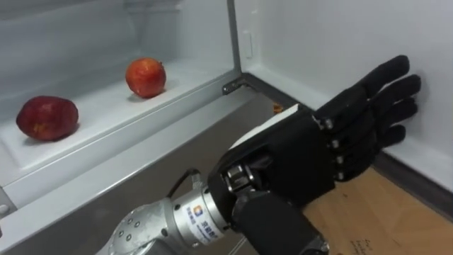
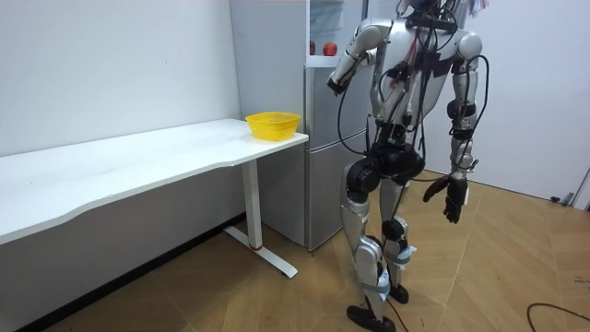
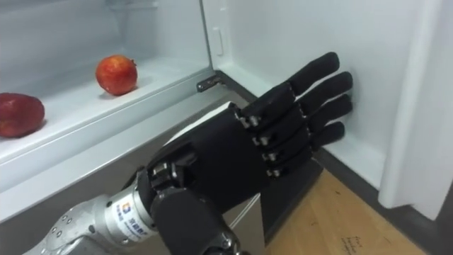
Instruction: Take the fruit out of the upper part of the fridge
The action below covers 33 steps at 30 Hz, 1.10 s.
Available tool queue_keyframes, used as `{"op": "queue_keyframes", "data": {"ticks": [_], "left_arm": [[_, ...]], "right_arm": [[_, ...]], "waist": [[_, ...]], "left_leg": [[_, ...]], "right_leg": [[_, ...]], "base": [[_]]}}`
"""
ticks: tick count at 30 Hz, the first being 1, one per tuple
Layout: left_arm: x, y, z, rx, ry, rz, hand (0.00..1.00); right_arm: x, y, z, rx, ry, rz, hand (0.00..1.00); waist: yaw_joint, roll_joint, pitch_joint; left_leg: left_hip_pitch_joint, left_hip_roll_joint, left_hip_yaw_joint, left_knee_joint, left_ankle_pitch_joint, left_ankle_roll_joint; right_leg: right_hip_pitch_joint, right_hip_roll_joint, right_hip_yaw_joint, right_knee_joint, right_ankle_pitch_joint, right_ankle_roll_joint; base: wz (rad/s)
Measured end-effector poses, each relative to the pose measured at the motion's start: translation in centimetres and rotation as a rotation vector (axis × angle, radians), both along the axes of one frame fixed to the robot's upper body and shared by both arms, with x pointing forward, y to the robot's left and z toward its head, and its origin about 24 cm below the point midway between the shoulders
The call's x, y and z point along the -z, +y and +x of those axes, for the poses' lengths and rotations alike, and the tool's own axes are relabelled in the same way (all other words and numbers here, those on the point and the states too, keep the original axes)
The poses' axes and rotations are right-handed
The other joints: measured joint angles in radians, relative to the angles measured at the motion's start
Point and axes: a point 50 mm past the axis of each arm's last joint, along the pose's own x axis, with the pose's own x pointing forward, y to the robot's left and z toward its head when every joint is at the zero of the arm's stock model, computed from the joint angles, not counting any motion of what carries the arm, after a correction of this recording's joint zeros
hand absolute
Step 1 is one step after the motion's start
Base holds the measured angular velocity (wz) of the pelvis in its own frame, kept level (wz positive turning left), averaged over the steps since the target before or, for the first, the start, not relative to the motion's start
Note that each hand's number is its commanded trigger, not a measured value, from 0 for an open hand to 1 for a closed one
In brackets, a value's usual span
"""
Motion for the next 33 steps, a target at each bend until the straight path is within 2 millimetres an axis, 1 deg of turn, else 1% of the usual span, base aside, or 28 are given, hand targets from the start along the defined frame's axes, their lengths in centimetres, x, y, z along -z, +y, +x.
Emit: {"op": "queue_keyframes", "data": {"ticks": [4, 8, 12, 15, 19, 21, 23, 24, 25, 26, 27, 28, 29, 30, 31, 32, 33], "left_arm": [[-0.7, -0.7, -0.2, 0.029, -0.029, 0.005, 0.0], [-0.6, -1.4, -0.5, 0.059, -0.03, 0.011, 0.0], [-0.9, -1.7, -0.6, 0.068, -0.04, 0.005, 0.0], [-1.4, -1.4, -0.7, 0.062, -0.065, 0.002, 0.0], [-3.3, -0.1, -1.2, 0.021, -0.142, -0.049, 0.0], [-4.3, 0.8, -1.5, -0.019, -0.187, -0.07, 0.0], [-5.4, 2.0, -1.8, -0.086, -0.242, -0.09, 0.0], [-5.6, 2.2, -1.8, -0.108, -0.256, -0.09, 0.0], [-6.0, 2.7, -1.9, -0.164, -0.298, -0.084, 0.0], [-6.6, 3.4, -2.1, -0.223, -0.336, -0.09, 0.0], [-6.8, 3.9, -2.2, -0.251, -0.349, -0.097, 0.0], [-7.1, 5.0, -2.5, -0.318, -0.374, -0.11, 0.0], [-7.4, 5.9, -2.7, -0.395, -0.41, -0.11, 0.0], [-7.6, 6.4, -2.8, -0.44, -0.434, -0.105, 0.0], [-7.8, 7.6, -3.1, -0.536, -0.482, -0.089, 0.0], [-7.9, 8.9, -3.1, -0.639, -0.52, -0.069, 0.0], [-8.0, 9.5, -3.1, -0.693, -0.535, -0.059, 0.0]], "right_arm": [[0.0, 0.0, -0.1, 0.003, 0.001, 0.0, 0.0], [0.0, 0.0, -0.5, 0.028, 0.005, 0.004, 0.0], [0.0, 0.0, -0.7, 0.032, 0.009, 0.005, 0.0], [-0.1, -0.2, -1.2, 0.048, 0.018, 0.001, 0.0], [-0.1, -0.3, -1.6, 0.068, 0.021, 0.0, 0.0], [0.0, -0.2, -1.7, 0.068, 0.02, 0.001, 0.0], [0.0, -0.2, -1.9, 0.069, 0.027, -0.001, 0.0], [0.0, -0.1, -1.9, 0.064, 0.029, -0.005, 0.0], [0.1, 0.1, -2.0, 0.053, 0.034, -0.005, 0.0], [0.1, 0.2, -2.2, 0.055, 0.034, -0.002, 0.0], [0.1, 0.2, -2.3, 0.056, 0.035, -0.004, 0.0], [0.1, 0.2, -2.4, 0.066, 0.03, -0.015, 0.0], [0.1, 0.1, -3.0, 0.07, 0.041, -0.033, 0.0], [0.1, 0.1, -3.1, 0.065, 0.043, -0.039, 0.0], [0.2, 0.3, -3.1, 0.058, 0.043, -0.045, 0.0], [0.3, 0.6, -3.4, 0.065, 0.044, -0.044, 0.0], [0.3, 0.8, -3.5, 0.064, 0.047, -0.044, 0.0]], "waist": [[-0.002, -0.002, 0.0005], [-0.004, -0.002, 0.0001], [-0.009, -0.001, -0.0002], [0.001, 0.003, -0.0032], [0.018, 0.001, -0.0041], [0.042, -0.004, -0.0066], [0.08, -0.01, -0.0098], [0.093, -0.012, -0.0106], [0.124, -0.019, -0.0123], [0.155, -0.024, -0.0127], [0.171, -0.025, -0.0121], [0.19, -0.026, -0.0125], [0.219, -0.027, -0.0134], [0.24, -0.027, -0.0134], [0.265, -0.029, -0.0136], [0.293, -0.034, -0.0152], [0.306, -0.035, -0.0168]], "left_leg": [[-0.003, -0.001, 0.0, 0.0, 0.0, 0.0], [-0.002, -0.001, 0.001, -0.001, 0.0, 0.0], [-0.003, 0.001, 0.002, 0.0, 0.0, 0.0], [-0.002, 0.001, -0.001, 0.0, 0.0, 0.0], [-0.003, 0.003, -0.003, 0.0, 0.0, 0.0], [-0.001, 0.002, -0.003, -0.001, 0.0, 0.0], [-0.002, 0.0, -0.019, -0.001, 0.0, 0.0], [-0.002, 0.0, -0.023, -0.001, 0.0, 0.0], [-0.001, 0.0, -0.034, -0.001, 0.0, 0.0], [-0.001, 0.0, -0.035, -0.001, 0.0, 0.0], [0.0, 0.0, -0.039, -0.001, 0.0, 0.0], [-0.001, 0.0, -0.056, -0.001, 0.0, 0.0], [-0.002, -0.002, -0.067, -0.002, 0.0, -0.001], [-0.003, -0.002, -0.073, -0.003, 0.001, -0.002], [-0.004, -0.002, -0.095, -0.003, 0.002, -0.004], [-0.004, -0.003, -0.114, -0.003, 0.003, -0.005], [-0.004, -0.003, -0.12, -0.002, 0.003, -0.005]], "right_leg": [[-0.003, -0.001, -0.001, -0.004, 0.0, 0.0], [-0.001, 0.0, 0.0, -0.014, 0.0, 0.0], [0.001, 0.0, 0.0, -0.014, 0.001, -0.001], [0.004, 0.001, -0.002, -0.012, 0.001, -0.002], [0.005, 0.001, -0.003, -0.01, 0.001, -0.002], [0.004, 0.002, -0.003, -0.007, 0.001, -0.002], [0.004, 0.0, -0.012, -0.005, 0.002, -0.003], [0.005, 0.0, -0.016, -0.003, 0.002, -0.002], [0.007, -0.001, -0.023, 0.0, 0.002, -0.002], [0.01, -0.003, -0.033, 0.0, 0.002, -0.002], [0.012, -0.004, -0.038, -0.001, 0.002, -0.002], [0.022, -0.004, -0.059, -0.008, 0.002, -0.003], [0.023, -0.007, -0.074, -0.016, 0.002, -0.002], [0.023, -0.01, -0.081, -0.016, 0.001, -0.002], [0.03, -0.018, -0.099, -0.017, 0.001, -0.003], [0.035, -0.018, -0.117, -0.017, -0.001, -0.004], [0.036, -0.018, -0.124, -0.018, -0.003, -0.004]], "base": [[0.0], [0.0], [-0.01], [-0.03], [-0.01], [-0.02], [0.05], [0.16], [0.19], [0.2], [0.34], [0.44], [0.44], [0.41], [0.42], [0.44], [0.49]]}}
